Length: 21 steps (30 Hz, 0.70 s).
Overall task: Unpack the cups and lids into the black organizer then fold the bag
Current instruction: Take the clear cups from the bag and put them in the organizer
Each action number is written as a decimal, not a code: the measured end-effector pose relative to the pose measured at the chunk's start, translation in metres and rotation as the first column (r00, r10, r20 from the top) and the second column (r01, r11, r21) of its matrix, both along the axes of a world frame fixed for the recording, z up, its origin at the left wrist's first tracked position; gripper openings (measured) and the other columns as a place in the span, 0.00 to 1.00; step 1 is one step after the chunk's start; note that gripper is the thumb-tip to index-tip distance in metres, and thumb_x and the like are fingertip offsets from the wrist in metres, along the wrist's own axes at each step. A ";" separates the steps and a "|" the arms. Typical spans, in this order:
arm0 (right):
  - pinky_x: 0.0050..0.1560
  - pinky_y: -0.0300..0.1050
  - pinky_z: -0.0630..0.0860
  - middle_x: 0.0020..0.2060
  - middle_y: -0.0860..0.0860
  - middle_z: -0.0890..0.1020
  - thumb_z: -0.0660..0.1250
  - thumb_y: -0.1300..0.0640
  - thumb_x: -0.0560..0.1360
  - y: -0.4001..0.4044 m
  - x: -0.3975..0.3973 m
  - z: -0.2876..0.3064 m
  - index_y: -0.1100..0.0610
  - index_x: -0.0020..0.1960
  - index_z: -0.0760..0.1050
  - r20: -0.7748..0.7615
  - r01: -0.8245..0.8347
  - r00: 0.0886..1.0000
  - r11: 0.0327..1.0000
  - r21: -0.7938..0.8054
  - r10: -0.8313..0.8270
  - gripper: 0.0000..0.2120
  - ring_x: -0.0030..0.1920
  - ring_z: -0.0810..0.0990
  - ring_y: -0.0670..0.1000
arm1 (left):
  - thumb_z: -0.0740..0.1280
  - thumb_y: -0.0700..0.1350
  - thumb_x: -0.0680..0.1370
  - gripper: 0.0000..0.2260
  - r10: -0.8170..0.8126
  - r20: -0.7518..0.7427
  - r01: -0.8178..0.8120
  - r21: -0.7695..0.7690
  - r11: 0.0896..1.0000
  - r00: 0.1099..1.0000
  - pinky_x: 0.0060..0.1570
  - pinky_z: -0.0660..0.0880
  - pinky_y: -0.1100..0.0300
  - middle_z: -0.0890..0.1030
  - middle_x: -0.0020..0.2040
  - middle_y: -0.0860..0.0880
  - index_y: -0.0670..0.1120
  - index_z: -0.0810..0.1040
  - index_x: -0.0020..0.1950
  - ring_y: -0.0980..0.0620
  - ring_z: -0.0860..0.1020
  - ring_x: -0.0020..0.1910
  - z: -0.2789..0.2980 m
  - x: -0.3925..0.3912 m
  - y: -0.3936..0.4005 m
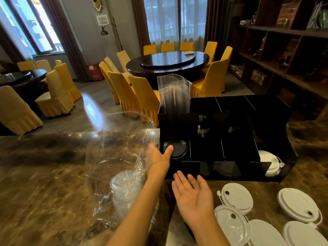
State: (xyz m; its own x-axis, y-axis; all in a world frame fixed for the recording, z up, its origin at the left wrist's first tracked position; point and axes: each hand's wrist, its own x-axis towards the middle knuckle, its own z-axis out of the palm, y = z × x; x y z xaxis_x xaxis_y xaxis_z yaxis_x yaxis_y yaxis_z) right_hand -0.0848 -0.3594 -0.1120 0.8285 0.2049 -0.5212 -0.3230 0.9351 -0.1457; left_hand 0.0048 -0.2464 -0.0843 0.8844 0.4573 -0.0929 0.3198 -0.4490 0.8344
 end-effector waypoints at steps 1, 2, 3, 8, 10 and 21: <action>0.66 0.60 0.71 0.64 0.65 0.78 0.58 0.53 0.82 -0.003 0.000 0.006 0.61 0.62 0.74 0.046 -0.015 0.999 0.999 -0.042 0.017 0.15 0.66 0.75 0.65 | 0.70 0.56 0.78 0.29 0.008 0.017 -0.008 0.023 1.000 1.000 0.64 0.73 0.42 0.73 0.69 0.41 0.42 0.68 0.72 0.41 0.73 0.66 0.001 -0.006 -0.002; 0.64 0.60 0.73 0.63 0.64 0.80 0.59 0.54 0.82 -0.007 0.000 0.014 0.61 0.61 0.75 0.099 -0.032 0.994 0.995 -0.096 0.042 0.14 0.63 0.78 0.64 | 0.69 0.56 0.78 0.28 0.021 0.044 -0.023 0.048 0.999 0.999 0.64 0.72 0.43 0.73 0.69 0.42 0.43 0.68 0.72 0.41 0.72 0.66 0.003 -0.013 -0.005; 0.60 0.58 0.75 0.61 0.63 0.82 0.59 0.54 0.82 -0.011 0.001 0.024 0.61 0.59 0.75 0.153 -0.042 0.986 0.987 -0.154 0.066 0.13 0.60 0.82 0.62 | 0.68 0.56 0.79 0.25 0.037 0.083 -0.042 0.052 0.998 0.996 0.63 0.72 0.46 0.72 0.68 0.43 0.44 0.69 0.71 0.42 0.72 0.66 0.006 -0.022 -0.009; 0.41 0.47 0.81 0.48 0.59 0.86 0.57 0.57 0.82 -0.023 0.008 0.105 0.59 0.52 0.76 0.490 0.069 0.859 0.913 -0.403 0.151 0.10 0.43 0.86 0.56 | 0.70 0.45 0.78 0.04 -0.119 0.255 0.157 -0.132 0.979 0.960 0.45 0.74 0.55 0.80 0.44 0.48 0.49 0.79 0.52 0.51 0.79 0.43 0.032 -0.076 -0.024; 0.34 0.43 0.80 0.40 0.58 0.85 0.57 0.59 0.82 -0.019 0.008 0.144 0.59 0.49 0.76 0.633 0.143 0.730 0.848 -0.510 0.257 0.10 0.36 0.84 0.54 | 0.69 0.43 0.78 0.04 -0.259 0.270 0.305 -0.142 0.942 0.927 0.43 0.77 0.53 0.83 0.40 0.48 0.50 0.82 0.45 0.52 0.81 0.40 0.042 -0.101 -0.021; 0.44 0.50 0.83 0.45 0.58 0.86 0.62 0.69 0.77 0.102 0.073 0.208 0.64 0.53 0.82 -0.158 0.621 0.144 -0.213 -0.755 0.977 0.11 0.44 0.86 0.57 | 0.67 0.53 0.77 0.10 -0.026 0.613 0.089 -0.072 0.993 0.790 0.26 0.69 0.70 0.77 0.28 0.52 0.52 0.80 0.37 0.63 0.73 0.26 0.066 -0.213 0.087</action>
